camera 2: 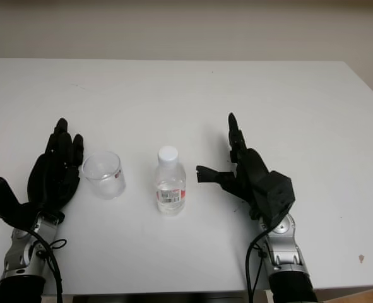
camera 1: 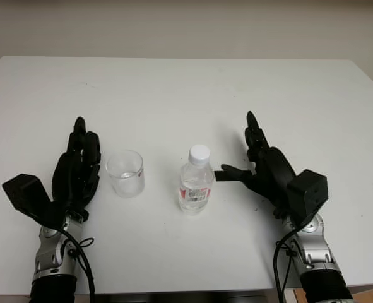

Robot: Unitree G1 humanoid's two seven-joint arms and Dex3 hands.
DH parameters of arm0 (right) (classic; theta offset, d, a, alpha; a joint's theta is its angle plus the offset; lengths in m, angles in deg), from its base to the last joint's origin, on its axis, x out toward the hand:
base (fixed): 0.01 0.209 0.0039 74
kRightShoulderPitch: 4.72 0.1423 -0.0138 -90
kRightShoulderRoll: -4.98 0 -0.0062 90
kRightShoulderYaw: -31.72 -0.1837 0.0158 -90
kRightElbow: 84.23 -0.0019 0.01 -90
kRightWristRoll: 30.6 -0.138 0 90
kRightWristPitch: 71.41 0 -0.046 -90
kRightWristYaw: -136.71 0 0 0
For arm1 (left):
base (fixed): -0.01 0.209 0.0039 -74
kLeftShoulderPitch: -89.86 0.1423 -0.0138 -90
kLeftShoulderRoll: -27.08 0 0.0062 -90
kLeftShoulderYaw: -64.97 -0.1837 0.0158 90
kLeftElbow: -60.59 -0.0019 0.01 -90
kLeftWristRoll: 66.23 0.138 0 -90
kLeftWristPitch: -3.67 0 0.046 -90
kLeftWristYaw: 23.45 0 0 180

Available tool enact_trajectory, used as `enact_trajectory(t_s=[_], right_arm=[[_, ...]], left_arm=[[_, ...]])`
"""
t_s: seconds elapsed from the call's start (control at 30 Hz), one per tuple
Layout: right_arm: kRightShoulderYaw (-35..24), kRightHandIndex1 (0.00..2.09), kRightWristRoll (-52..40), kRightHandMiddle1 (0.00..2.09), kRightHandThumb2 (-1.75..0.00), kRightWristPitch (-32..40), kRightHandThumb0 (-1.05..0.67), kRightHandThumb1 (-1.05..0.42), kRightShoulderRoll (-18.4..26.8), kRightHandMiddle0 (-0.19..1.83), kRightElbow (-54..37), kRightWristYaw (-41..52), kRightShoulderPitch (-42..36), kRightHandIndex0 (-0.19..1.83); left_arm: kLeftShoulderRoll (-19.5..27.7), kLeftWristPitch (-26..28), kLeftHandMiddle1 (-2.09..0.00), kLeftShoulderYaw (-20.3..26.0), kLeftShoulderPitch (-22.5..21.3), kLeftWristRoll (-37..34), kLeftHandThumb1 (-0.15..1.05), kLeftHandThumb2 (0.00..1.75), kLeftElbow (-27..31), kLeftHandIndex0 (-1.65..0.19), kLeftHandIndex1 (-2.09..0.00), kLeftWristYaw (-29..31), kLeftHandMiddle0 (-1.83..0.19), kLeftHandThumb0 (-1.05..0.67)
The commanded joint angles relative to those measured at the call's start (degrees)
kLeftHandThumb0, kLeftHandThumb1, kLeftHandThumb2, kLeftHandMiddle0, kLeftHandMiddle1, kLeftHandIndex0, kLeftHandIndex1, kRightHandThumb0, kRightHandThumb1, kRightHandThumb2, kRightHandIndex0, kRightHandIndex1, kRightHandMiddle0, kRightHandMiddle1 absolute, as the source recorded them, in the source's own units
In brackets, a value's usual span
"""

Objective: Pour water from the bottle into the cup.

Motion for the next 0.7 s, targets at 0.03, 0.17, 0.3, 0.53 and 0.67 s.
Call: enact_trajectory(t_s=[0.03, 0.17, 0.3, 0.53, 0.67], right_arm=[[0.1, 0.00, 0.1, 0.00, -0.06, 0.0, -0.93, -0.91, 0.4, -0.19, -1.4, 0.0, 0.0, -0.19], [0.0, 0.00, -0.1, 0.00, -0.05, -0.2, -0.95, -0.91, 0.5, -0.19, -0.9, 0.2, 0.1, -0.19], [-0.2, 0.00, -0.8, 0.00, -0.05, -0.5, -0.94, -0.90, 0.7, -0.19, -0.6, 1.3, 0.0, -0.19], [-0.3, 0.00, -4.6, 0.00, -0.05, 0.6, -0.98, -0.88, 1.6, -0.19, -5.7, 6.5, -1.4, -0.19], [0.6, 0.00, -6.5, 0.00, -0.05, 0.2, -1.02, -0.89, 3.0, -0.19, -11.2, 11.4, -2.9, -0.19]], left_arm=[[0.1, 0.1, -0.05, 0.2, 0.2, -0.1, 1.05, 0.45, 1.1, 0.18, -0.05, 0.1, 0.18, -0.72], [0.1, 0.3, -0.05, -0.1, -0.4, 0.3, 1.05, 0.45, 0.8, 0.18, -0.05, -0.4, 0.18, -0.73], [0.0, 0.1, -0.06, -0.5, -1.0, 0.7, 1.05, 0.45, -0.3, 0.18, -0.05, -0.3, 0.18, -0.74], [0.1, -1.0, -0.05, -0.2, -1.2, 0.5, 1.05, 0.47, -1.0, 0.18, -0.05, 0.0, 0.18, -0.73], [-0.1, -1.3, -0.05, -0.1, -1.0, 0.2, 1.05, 0.47, -0.9, 0.19, -0.05, 0.1, 0.18, -0.73]])
